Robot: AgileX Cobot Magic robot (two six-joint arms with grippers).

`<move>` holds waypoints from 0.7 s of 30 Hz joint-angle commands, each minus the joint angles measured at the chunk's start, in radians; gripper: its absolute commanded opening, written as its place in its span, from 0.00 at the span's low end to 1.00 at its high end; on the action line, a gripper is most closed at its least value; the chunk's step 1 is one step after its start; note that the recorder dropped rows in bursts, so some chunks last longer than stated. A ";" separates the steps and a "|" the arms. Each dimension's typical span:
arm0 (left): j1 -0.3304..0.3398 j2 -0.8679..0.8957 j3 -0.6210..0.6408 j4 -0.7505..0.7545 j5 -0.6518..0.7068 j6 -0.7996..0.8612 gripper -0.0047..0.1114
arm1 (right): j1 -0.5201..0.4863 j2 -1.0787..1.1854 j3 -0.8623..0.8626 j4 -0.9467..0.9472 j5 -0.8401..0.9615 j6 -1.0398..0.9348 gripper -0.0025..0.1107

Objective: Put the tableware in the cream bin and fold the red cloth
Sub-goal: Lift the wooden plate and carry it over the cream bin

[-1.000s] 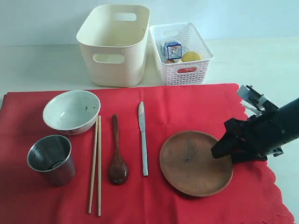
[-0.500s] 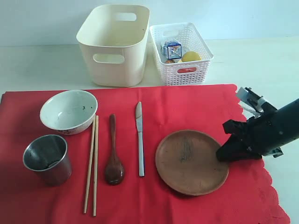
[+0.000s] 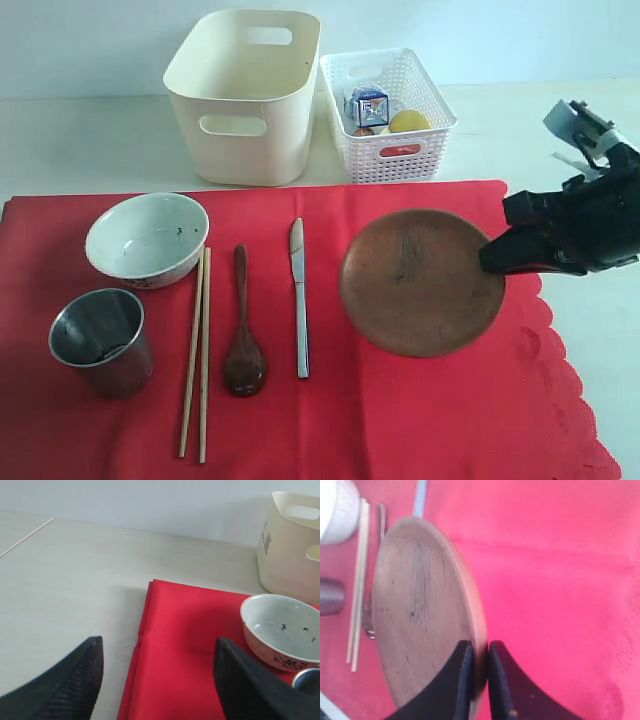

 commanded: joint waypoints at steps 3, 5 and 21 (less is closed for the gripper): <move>0.001 -0.006 0.000 0.005 -0.006 0.006 0.57 | 0.000 -0.074 -0.053 0.022 0.101 0.066 0.02; 0.001 -0.006 0.000 0.005 -0.006 0.006 0.57 | 0.000 -0.078 -0.095 0.022 0.123 0.099 0.02; 0.001 -0.006 0.000 0.005 -0.006 0.006 0.57 | 0.009 0.098 -0.718 0.061 0.151 0.384 0.02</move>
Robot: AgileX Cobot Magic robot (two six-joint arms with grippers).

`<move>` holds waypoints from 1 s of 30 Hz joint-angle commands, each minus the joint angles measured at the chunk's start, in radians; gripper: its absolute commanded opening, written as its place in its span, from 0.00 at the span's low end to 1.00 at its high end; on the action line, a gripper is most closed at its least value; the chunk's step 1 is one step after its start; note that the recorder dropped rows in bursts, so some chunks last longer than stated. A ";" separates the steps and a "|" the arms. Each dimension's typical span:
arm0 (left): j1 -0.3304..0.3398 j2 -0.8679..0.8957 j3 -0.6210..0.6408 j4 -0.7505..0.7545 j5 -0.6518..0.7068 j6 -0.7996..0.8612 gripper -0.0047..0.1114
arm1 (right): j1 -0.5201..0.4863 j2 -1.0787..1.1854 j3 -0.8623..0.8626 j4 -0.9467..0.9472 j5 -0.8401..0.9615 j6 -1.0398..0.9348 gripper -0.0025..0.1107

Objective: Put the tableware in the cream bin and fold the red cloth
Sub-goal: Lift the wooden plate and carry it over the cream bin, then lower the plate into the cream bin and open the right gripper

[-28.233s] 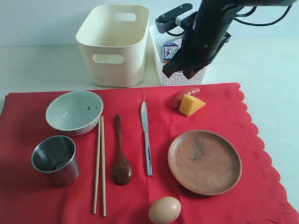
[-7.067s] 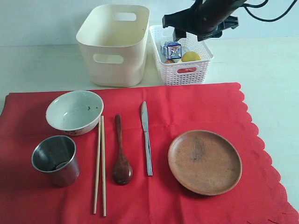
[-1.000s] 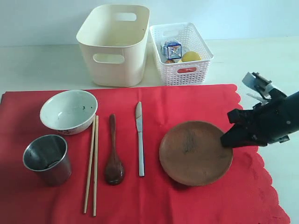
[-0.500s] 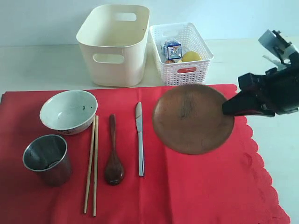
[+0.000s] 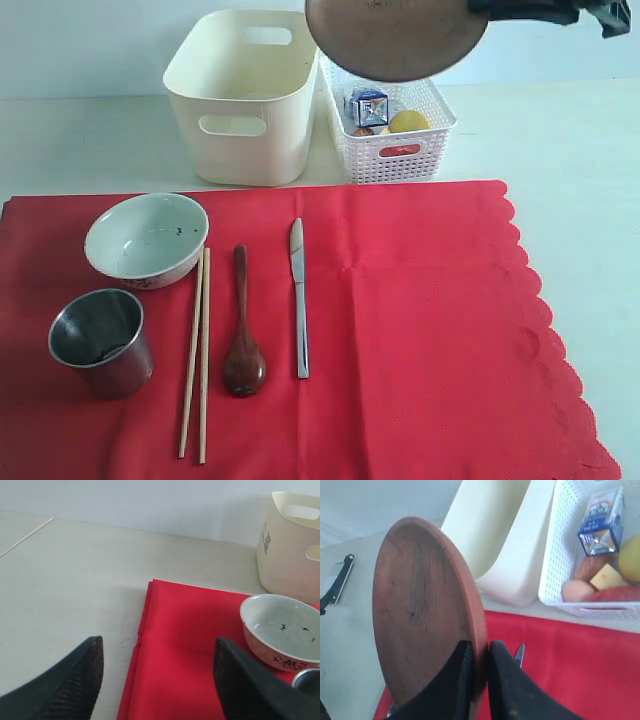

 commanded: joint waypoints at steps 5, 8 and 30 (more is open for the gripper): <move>0.001 -0.006 0.000 0.005 -0.006 0.006 0.57 | 0.086 0.232 -0.327 0.011 -0.022 0.114 0.02; 0.001 -0.006 0.000 0.005 -0.006 0.006 0.57 | 0.130 0.322 -0.421 -0.027 -0.046 0.165 0.02; 0.001 -0.006 0.000 0.005 -0.006 0.006 0.57 | 0.278 0.738 -0.891 -0.139 -0.082 0.385 0.02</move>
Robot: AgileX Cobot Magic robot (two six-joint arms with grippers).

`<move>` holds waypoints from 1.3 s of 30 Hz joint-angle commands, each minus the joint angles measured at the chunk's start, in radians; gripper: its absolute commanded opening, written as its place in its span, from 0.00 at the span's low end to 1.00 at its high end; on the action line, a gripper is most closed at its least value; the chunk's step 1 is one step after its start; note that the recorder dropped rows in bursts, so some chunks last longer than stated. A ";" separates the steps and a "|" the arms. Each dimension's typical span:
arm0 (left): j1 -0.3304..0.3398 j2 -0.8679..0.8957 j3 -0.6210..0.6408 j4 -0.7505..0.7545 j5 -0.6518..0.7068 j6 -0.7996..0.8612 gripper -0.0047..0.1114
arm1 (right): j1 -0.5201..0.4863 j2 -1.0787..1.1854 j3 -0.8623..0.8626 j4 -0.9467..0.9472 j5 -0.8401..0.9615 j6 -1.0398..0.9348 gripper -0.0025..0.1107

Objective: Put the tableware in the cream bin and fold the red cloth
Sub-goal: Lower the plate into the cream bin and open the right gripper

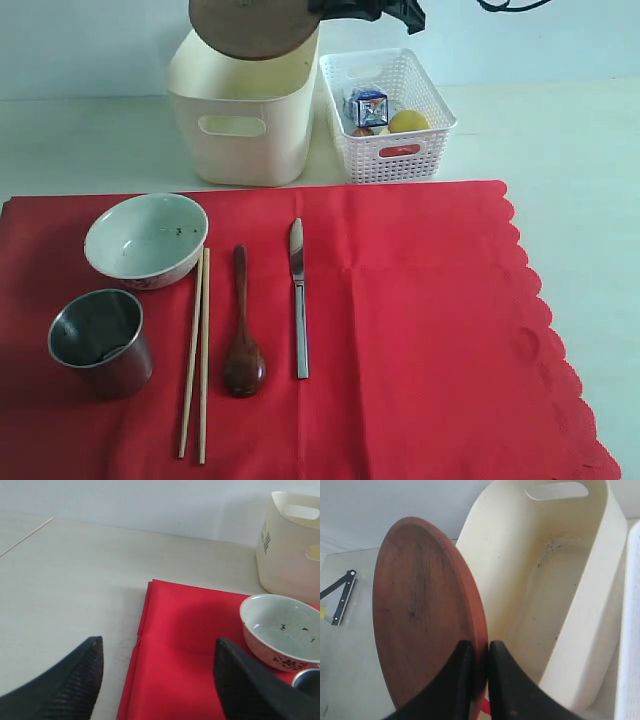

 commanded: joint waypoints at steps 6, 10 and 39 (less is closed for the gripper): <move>0.001 -0.006 0.000 0.005 -0.006 0.006 0.57 | 0.019 0.088 -0.081 -0.042 -0.016 0.040 0.02; 0.001 -0.006 0.000 0.005 -0.006 0.006 0.57 | 0.019 0.112 -0.081 -0.042 -0.016 0.040 0.02; 0.001 -0.006 0.000 0.005 -0.006 0.006 0.57 | 0.019 0.028 -0.081 -0.119 0.096 0.060 0.30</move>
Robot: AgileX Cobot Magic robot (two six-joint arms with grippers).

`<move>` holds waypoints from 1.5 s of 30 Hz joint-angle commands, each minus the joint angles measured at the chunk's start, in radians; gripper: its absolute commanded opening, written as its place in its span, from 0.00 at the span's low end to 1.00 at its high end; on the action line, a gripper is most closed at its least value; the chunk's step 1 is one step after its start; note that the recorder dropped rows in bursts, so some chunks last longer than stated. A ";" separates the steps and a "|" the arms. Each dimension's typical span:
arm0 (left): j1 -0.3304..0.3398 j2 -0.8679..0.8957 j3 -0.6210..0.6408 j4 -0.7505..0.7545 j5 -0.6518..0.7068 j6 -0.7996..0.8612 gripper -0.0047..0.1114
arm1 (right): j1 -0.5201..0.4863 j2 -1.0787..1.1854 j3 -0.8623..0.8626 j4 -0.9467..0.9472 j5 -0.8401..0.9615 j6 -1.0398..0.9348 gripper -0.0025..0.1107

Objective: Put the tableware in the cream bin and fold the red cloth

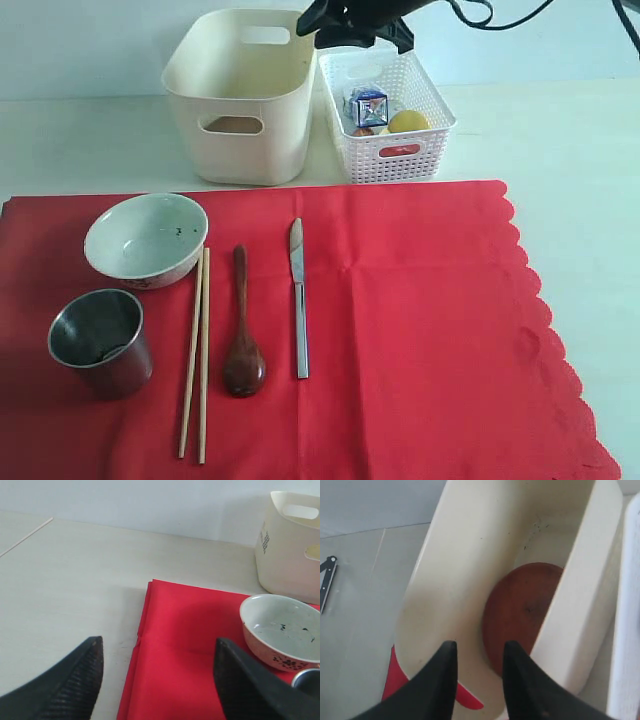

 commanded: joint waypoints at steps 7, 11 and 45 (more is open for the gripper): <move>0.001 -0.006 0.000 0.005 -0.006 0.006 0.57 | 0.001 -0.106 -0.009 -0.093 0.207 0.012 0.30; 0.001 -0.006 0.000 0.005 -0.006 0.006 0.57 | 0.001 -0.142 -0.009 -0.102 0.283 0.035 0.30; 0.001 -0.006 0.000 0.005 -0.006 0.008 0.57 | 0.001 -0.612 0.404 -0.457 0.271 -0.026 0.30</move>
